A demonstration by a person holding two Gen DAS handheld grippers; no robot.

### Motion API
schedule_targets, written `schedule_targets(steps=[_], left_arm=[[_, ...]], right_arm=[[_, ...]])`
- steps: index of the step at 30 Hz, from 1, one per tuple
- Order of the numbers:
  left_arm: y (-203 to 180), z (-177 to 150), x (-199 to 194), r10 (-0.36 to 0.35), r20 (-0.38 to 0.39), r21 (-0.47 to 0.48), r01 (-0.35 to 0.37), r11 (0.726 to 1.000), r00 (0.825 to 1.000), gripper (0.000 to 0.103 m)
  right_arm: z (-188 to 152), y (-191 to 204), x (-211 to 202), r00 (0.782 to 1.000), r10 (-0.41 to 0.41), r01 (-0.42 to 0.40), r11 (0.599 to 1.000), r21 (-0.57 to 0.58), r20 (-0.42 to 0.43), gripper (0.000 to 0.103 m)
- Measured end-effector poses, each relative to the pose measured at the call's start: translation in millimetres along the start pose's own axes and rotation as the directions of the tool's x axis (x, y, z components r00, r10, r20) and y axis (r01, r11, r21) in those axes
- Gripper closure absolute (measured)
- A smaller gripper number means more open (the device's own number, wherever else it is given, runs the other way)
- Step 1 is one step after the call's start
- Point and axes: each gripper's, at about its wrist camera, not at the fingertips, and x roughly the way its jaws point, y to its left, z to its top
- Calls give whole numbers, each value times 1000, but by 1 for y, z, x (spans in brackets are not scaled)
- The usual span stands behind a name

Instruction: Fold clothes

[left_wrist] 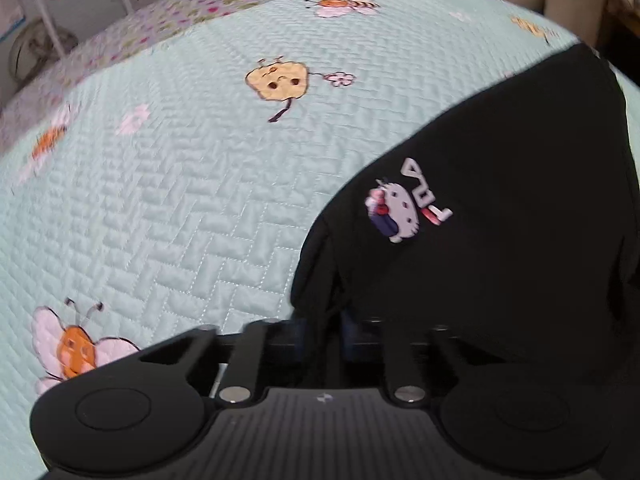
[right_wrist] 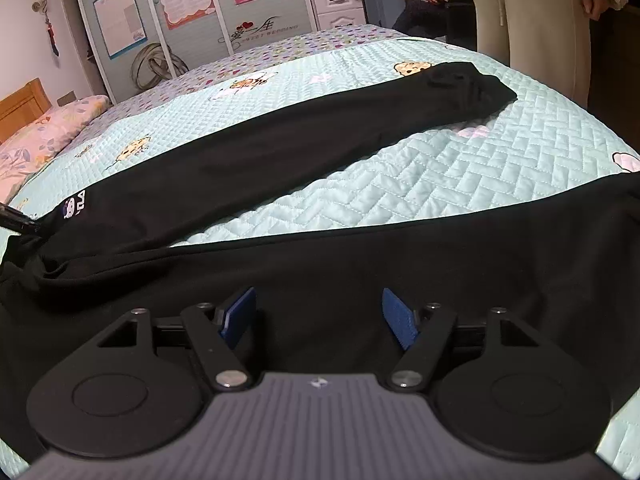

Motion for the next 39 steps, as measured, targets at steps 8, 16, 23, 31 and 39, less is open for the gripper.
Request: schedule_targets(steps=[8, 16, 23, 31, 39], left_arm=[[-39, 1, -49, 106, 80, 133, -116, 984, 991, 97], [-96, -17, -112, 155, 219, 262, -211, 941, 963, 97], [-153, -82, -157, 178, 373, 309, -303, 901, 910, 97], [-207, -164, -166, 130, 415, 370, -298, 880, 900, 96], [-208, -185, -128, 138, 349, 351, -266, 898, 927, 96]], right_arm=[[0, -6, -23, 999, -25, 23, 998, 56, 25, 29], [-9, -16, -53, 998, -42, 36, 993, 108, 56, 29], [-23, -8, -61, 999, -22, 18, 995, 94, 37, 29], [-26, 9, -59, 1000, -24, 24, 999, 42, 12, 28], [-20, 27, -47, 997, 73, -74, 993, 91, 8, 28]])
